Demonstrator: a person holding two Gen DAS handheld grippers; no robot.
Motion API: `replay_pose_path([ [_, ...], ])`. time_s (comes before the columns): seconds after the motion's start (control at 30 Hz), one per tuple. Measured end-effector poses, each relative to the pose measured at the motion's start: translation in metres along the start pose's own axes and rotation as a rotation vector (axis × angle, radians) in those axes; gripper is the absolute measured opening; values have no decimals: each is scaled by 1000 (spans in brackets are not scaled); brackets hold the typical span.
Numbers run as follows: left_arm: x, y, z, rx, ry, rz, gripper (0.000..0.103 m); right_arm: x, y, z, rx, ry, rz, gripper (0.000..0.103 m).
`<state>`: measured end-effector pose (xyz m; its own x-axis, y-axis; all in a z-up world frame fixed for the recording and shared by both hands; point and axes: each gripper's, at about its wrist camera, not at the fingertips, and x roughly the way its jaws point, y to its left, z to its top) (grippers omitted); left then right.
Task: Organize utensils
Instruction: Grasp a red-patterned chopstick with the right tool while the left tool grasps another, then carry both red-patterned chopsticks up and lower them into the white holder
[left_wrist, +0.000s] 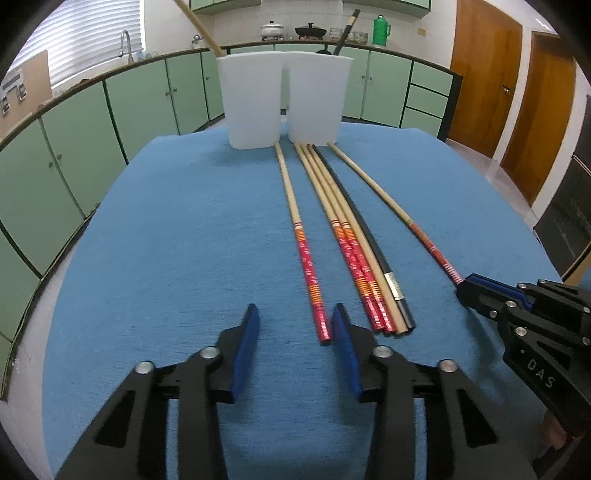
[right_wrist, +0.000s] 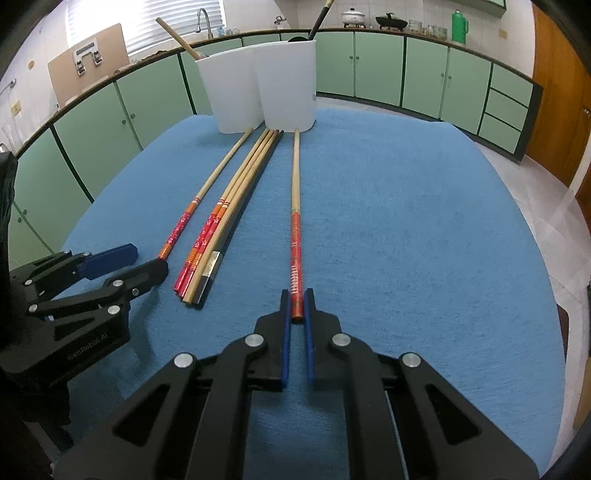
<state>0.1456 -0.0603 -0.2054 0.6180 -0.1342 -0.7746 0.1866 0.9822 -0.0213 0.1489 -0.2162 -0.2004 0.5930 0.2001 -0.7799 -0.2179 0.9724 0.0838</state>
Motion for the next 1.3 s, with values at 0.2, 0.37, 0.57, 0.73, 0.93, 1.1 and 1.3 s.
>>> replay_pose_path([
  [0.2, 0, -8, -1, 23, -2, -6, 7, 0, -2, 0, 8, -1, 10, 6],
  [0.37, -2, -5, -1, -4, -10, -14, 6, -2, -3, 1, 10, -5, 14, 6],
  [0.57, -32, 0, 10, 0, -74, -24, 6, -22, -3, 9, -19, -54, 7, 6],
  [0.73, -64, 5, 24, 7, -154, -24, 6, -46, -8, 24, -17, -113, 10, 6],
  [0.93, -99, 15, 49, 8, -258, -21, 6, -87, -16, 54, -26, -223, 11, 5],
  [1.1, -128, 17, 74, 17, -336, -36, 6, -112, -23, 81, -30, -291, 23, 5],
  [1.3, -149, 23, 96, 34, -422, -27, 6, -128, -22, 113, -50, -333, 43, 5],
])
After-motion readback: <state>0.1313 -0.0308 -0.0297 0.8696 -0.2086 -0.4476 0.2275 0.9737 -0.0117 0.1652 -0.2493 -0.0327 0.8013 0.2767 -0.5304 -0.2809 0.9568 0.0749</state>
